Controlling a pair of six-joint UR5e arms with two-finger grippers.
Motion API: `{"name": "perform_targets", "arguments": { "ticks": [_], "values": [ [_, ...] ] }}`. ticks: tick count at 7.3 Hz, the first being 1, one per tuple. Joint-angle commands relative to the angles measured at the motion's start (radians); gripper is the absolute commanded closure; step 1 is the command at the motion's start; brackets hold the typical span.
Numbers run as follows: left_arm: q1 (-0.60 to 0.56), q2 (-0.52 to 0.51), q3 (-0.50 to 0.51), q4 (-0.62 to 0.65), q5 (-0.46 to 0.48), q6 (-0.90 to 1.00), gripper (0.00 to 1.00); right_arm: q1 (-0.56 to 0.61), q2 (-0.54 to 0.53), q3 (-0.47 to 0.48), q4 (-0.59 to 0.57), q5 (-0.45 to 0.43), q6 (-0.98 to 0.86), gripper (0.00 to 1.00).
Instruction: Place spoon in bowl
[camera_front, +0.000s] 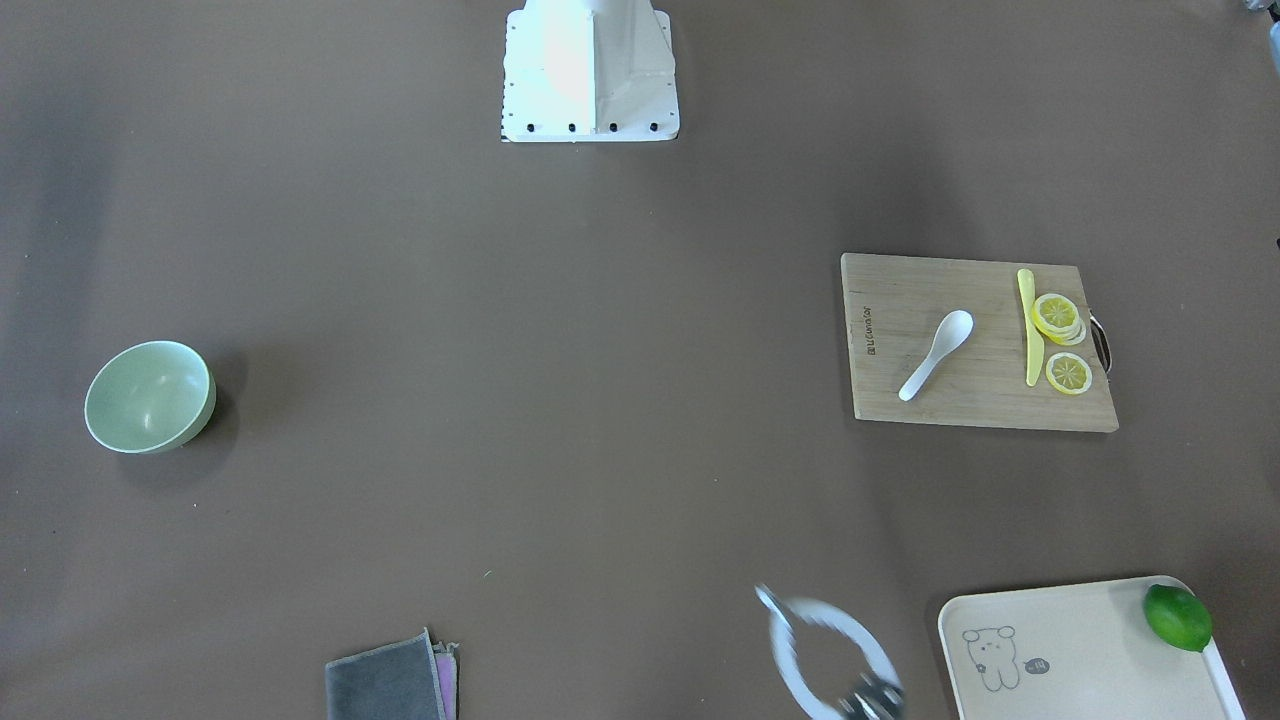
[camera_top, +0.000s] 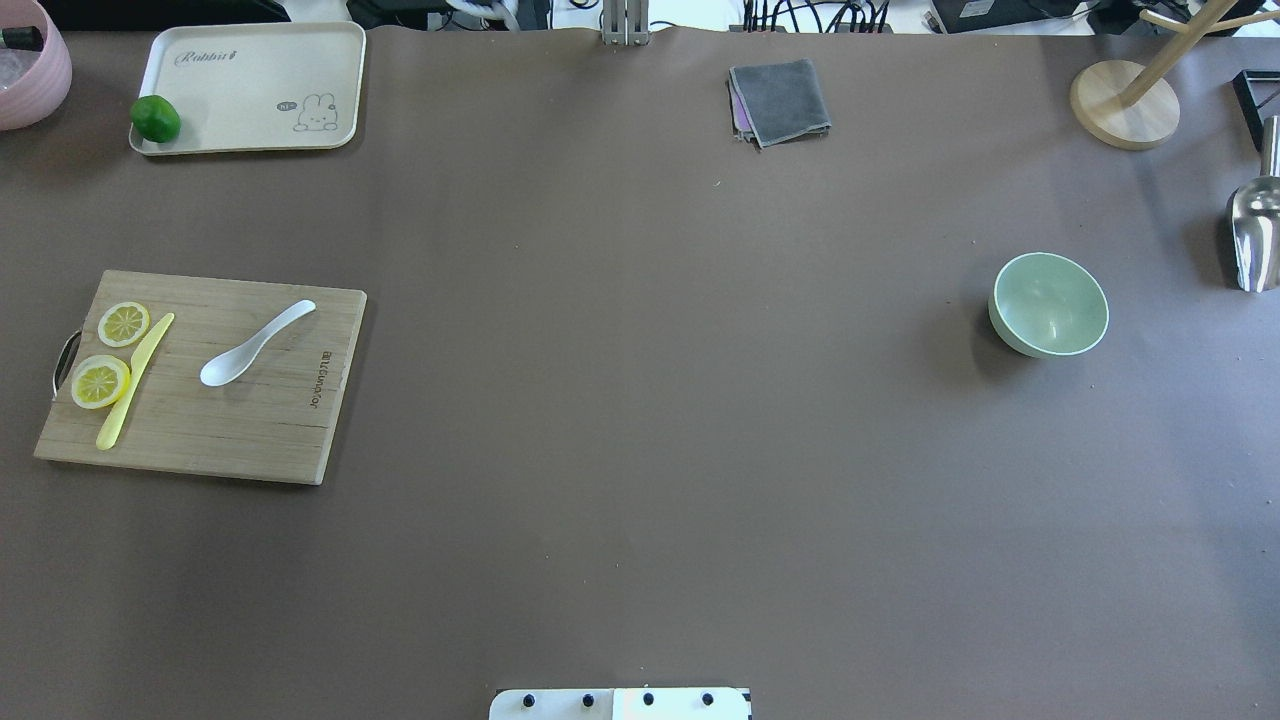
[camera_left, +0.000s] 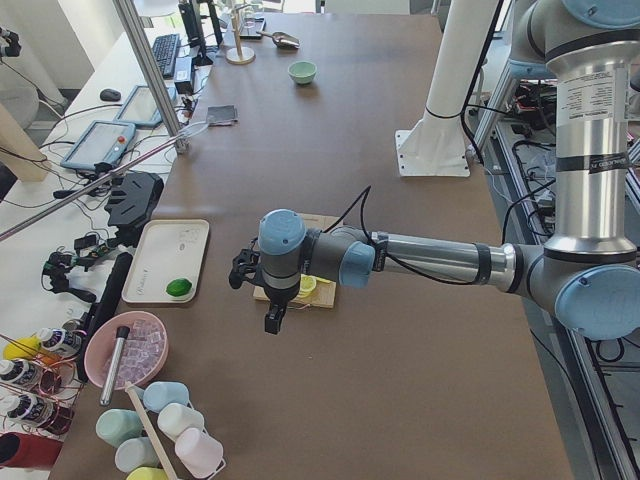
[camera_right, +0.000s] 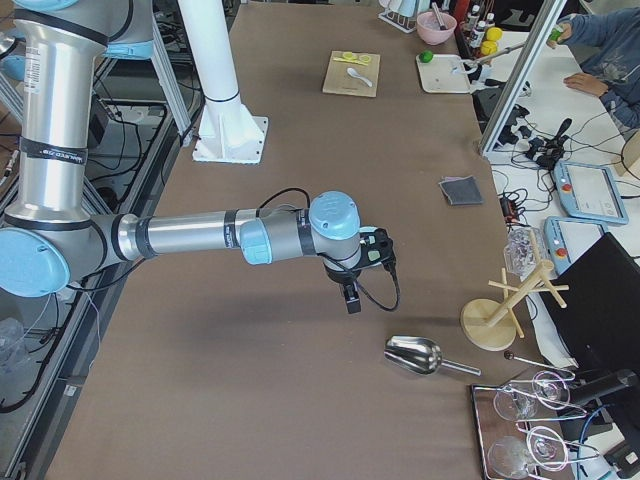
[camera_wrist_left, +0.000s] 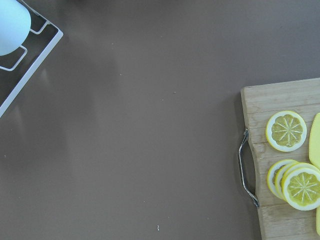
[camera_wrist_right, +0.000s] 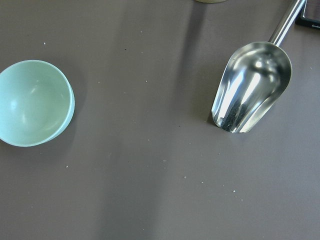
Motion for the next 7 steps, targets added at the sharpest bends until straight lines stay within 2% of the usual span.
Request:
{"name": "perform_targets", "arguments": {
  "ticks": [1, 4, 6, 7],
  "values": [
    [0.001, 0.002, -0.022, -0.027, 0.008, 0.001, 0.02, -0.001, 0.003, 0.003, 0.000, 0.000, 0.000, 0.00],
    [0.001, 0.002, -0.013, -0.039, -0.001, 0.001, 0.02, -0.004, 0.005, -0.003, -0.003, -0.014, 0.002, 0.00],
    [0.001, 0.002, -0.025, -0.041, -0.003, 0.001, 0.02, -0.016, 0.047, -0.006, -0.138, -0.047, -0.005, 0.00],
    [0.001, -0.001, -0.019, -0.041, -0.001, 0.001, 0.02, -0.016, 0.049, -0.008, -0.145, -0.063, -0.009, 0.00]
  ]
}}
